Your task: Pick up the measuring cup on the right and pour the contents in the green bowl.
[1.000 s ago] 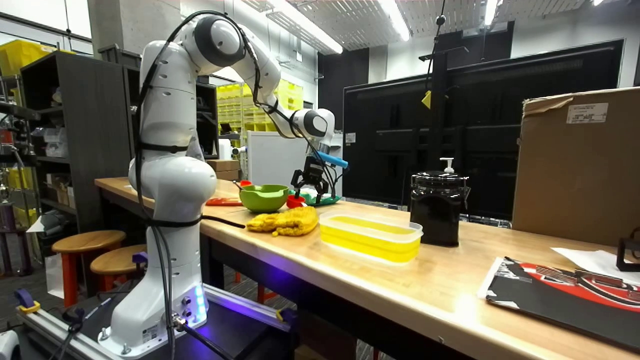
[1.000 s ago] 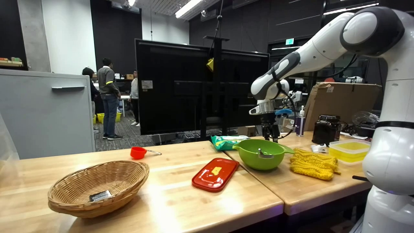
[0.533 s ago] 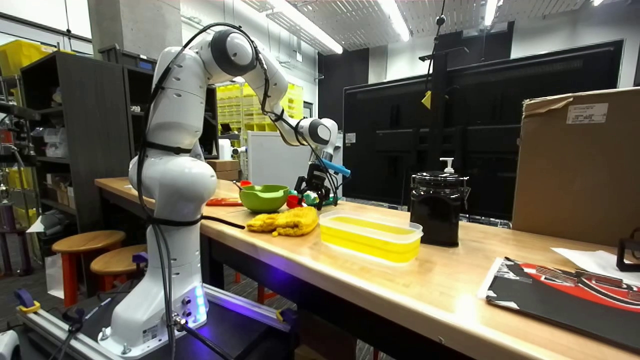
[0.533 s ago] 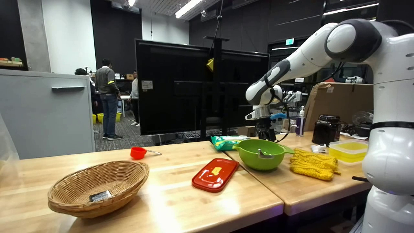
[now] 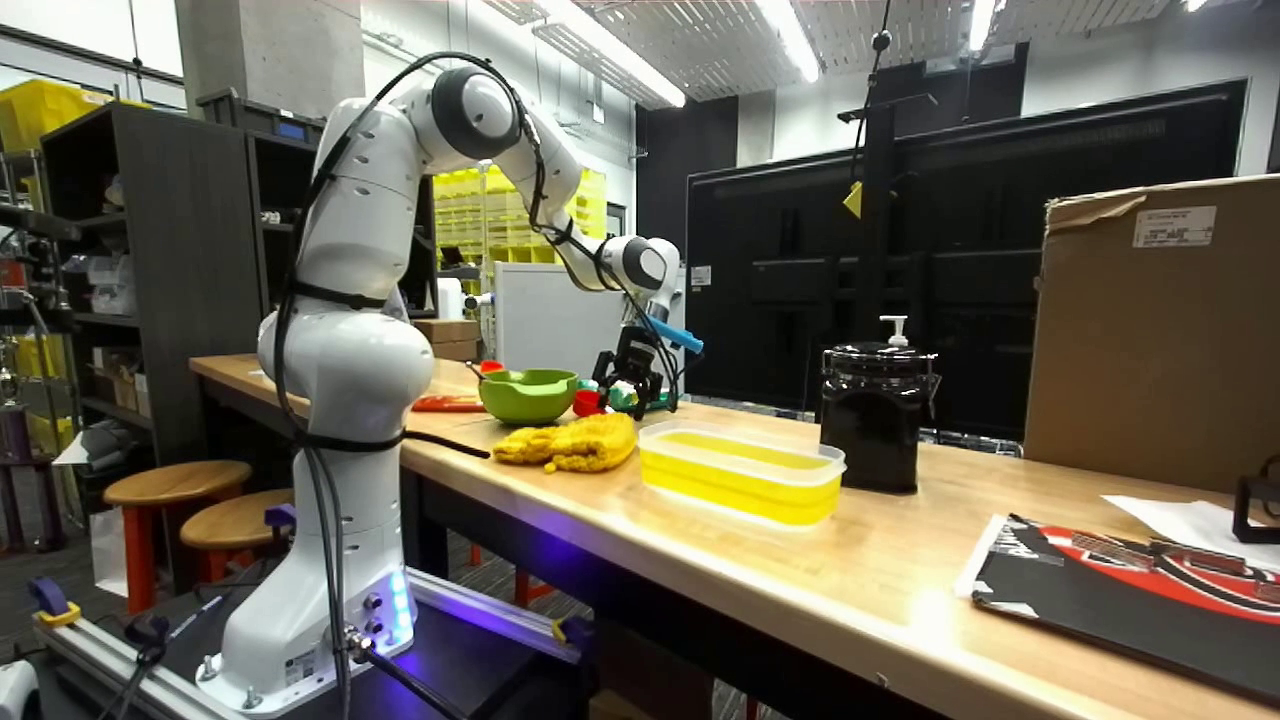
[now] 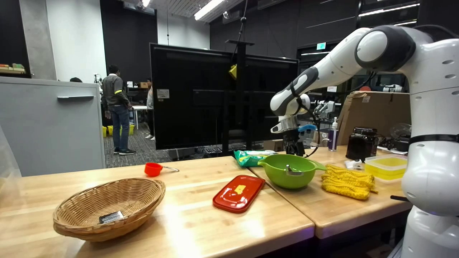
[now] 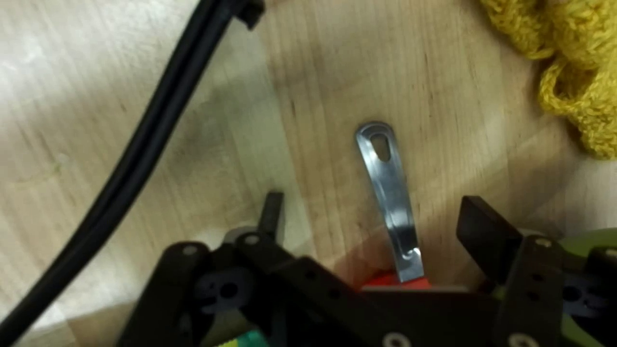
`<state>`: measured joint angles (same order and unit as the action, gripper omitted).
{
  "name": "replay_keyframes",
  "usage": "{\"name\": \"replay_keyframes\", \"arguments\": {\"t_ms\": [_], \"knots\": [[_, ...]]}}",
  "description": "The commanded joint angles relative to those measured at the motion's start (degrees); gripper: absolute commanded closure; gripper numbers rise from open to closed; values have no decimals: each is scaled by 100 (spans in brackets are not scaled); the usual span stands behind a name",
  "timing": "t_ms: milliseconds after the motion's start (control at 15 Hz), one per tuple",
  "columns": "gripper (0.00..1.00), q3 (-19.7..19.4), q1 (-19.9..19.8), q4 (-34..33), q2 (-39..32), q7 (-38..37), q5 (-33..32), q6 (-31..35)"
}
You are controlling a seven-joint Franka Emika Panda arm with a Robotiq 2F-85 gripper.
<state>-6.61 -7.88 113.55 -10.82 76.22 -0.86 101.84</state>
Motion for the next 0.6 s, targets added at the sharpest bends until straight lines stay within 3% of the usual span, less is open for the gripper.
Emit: {"name": "replay_keyframes", "arguments": {"t_ms": [0,467,533], "knots": [[38,77,-70,-81,-44,50,36,-98],[95,72,-89,-54,-37,43,85,-155],[99,68,-93,-48,-31,42,92,-198]]}}
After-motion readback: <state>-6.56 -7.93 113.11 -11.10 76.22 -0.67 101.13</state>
